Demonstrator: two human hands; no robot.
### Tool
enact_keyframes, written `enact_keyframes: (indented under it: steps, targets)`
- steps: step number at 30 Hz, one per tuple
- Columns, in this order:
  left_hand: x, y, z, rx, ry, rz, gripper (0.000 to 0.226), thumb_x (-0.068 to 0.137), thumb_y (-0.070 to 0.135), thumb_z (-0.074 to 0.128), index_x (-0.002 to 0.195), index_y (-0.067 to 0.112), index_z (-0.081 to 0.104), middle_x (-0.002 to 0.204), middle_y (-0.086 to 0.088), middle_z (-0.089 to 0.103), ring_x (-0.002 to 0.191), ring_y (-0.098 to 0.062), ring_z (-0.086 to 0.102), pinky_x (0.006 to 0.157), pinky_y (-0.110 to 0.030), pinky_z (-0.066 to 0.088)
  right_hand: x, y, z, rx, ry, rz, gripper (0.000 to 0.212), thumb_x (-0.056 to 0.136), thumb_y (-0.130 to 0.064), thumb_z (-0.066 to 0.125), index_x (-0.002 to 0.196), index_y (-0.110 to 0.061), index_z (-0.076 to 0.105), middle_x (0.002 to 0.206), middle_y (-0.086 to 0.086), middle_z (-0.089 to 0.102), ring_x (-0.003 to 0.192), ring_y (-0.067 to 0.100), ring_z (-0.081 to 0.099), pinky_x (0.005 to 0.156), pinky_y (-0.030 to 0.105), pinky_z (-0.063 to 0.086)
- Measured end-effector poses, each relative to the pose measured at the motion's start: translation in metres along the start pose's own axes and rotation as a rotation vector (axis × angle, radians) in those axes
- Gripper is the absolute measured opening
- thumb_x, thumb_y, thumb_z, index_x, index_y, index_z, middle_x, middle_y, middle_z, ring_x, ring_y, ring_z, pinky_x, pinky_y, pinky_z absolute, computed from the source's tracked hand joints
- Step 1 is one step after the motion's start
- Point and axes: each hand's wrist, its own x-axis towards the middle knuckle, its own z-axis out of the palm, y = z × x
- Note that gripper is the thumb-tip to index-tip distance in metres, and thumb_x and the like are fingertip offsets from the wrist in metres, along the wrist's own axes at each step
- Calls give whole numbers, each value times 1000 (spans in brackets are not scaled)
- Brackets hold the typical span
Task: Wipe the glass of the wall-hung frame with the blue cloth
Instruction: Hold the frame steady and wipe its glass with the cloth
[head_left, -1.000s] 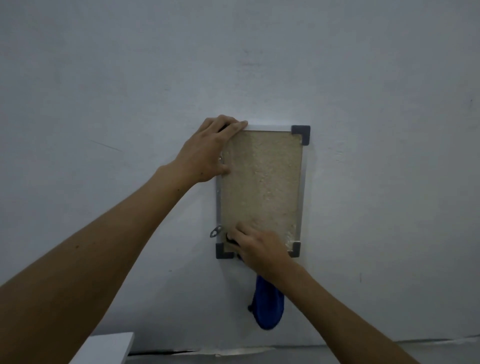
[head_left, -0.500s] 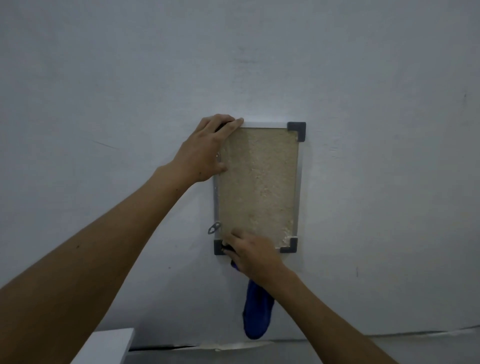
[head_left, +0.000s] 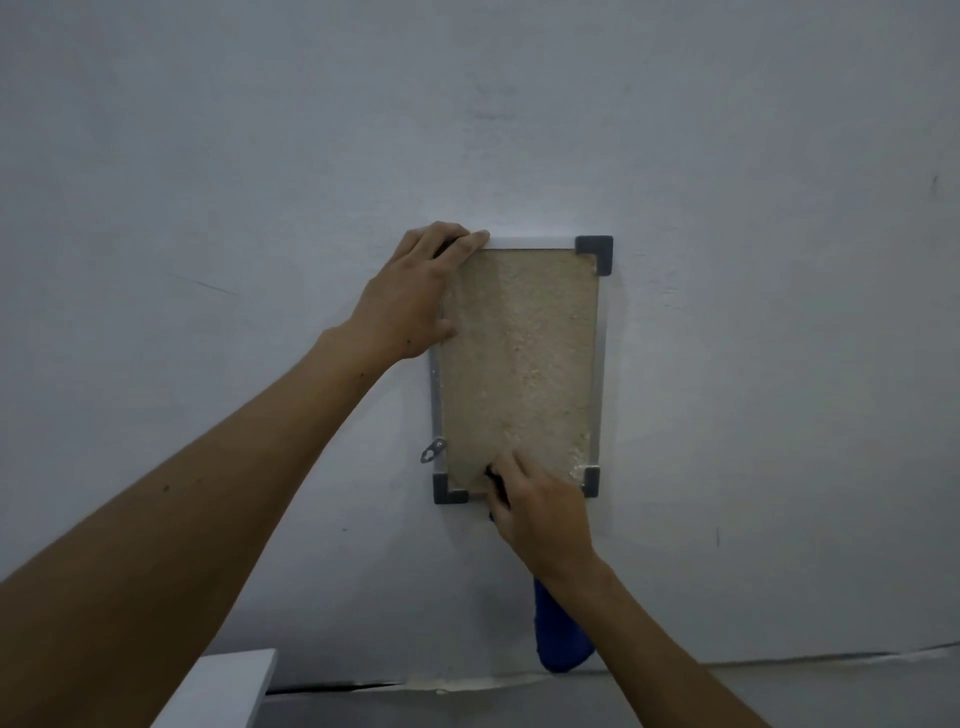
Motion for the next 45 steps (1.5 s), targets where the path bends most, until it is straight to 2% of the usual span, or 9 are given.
enact_keyframes:
  steps: [3, 7, 10, 17, 24, 31, 37, 40, 45]
  targets:
    - [1, 4, 3, 9, 10, -19, 97, 74, 12, 81, 154, 21, 28, 150, -2, 32, 138, -23, 28, 102, -41, 48, -13, -5, 5, -17, 79, 152, 17, 89, -27, 74, 85, -16, 62, 70, -3, 61, 44, 10, 49, 36, 19, 35]
    - [1, 6, 4, 18, 15, -25, 95, 74, 10, 79, 153, 21, 29, 150, -2, 32, 137, -24, 28, 98, -42, 51, -14, -32, 24, -4, -4, 34, 16, 85, -21, 78, 89, -16, 64, 77, -2, 65, 43, 11, 53, 37, 20, 40]
    - [0, 4, 2, 20, 5, -32, 97, 73, 12, 82, 153, 22, 28, 150, -1, 32, 138, -23, 28, 97, -44, 52, -12, -27, 22, -24, -24, 25, 8, 91, -23, 69, 90, -19, 62, 80, -5, 63, 44, 10, 51, 37, 21, 43]
    - [0, 4, 2, 7, -7, -35, 99, 71, 13, 84, 153, 22, 29, 149, -2, 32, 137, -25, 28, 97, -46, 51, -21, 11, -1, -58, 112, 331, 18, 87, -24, 70, 80, -15, 57, 73, -1, 61, 43, 12, 43, 37, 21, 32]
    - [-1, 5, 3, -2, 0, -29, 96, 73, 9, 81, 153, 19, 30, 148, -5, 32, 137, -27, 28, 103, -42, 47, -12, -2, 3, 18, -5, 177, 14, 93, -27, 65, 88, -17, 57, 76, -2, 60, 47, 13, 49, 39, 22, 33]
    - [0, 6, 3, 8, 16, -49, 95, 74, 10, 81, 152, 21, 30, 148, -4, 32, 138, -26, 27, 92, -44, 53, -30, 45, -16, 9, 104, 458, 18, 91, -25, 66, 85, -12, 55, 73, 0, 58, 50, 16, 51, 41, 29, 43]
    - [0, 5, 4, 17, 4, -51, 96, 74, 10, 81, 153, 22, 29, 149, -4, 31, 139, -26, 26, 94, -46, 53, -27, 49, -21, 50, -42, 330, 18, 93, -27, 62, 86, -17, 49, 77, -2, 58, 57, 16, 54, 49, 35, 50]
    - [0, 4, 4, 11, 6, -67, 97, 73, 12, 82, 153, 24, 28, 150, -3, 30, 139, -26, 26, 93, -46, 53, -26, 62, -31, 15, -6, 389, 23, 91, -28, 63, 81, -20, 43, 74, -5, 55, 56, 14, 53, 47, 36, 50]
    - [-1, 5, 5, 13, 8, -62, 96, 73, 11, 82, 153, 25, 29, 149, -2, 30, 139, -25, 26, 90, -44, 53, 1, 63, -42, 53, 134, 273, 18, 95, -24, 63, 88, -16, 49, 78, -4, 55, 55, 13, 50, 43, 32, 46]
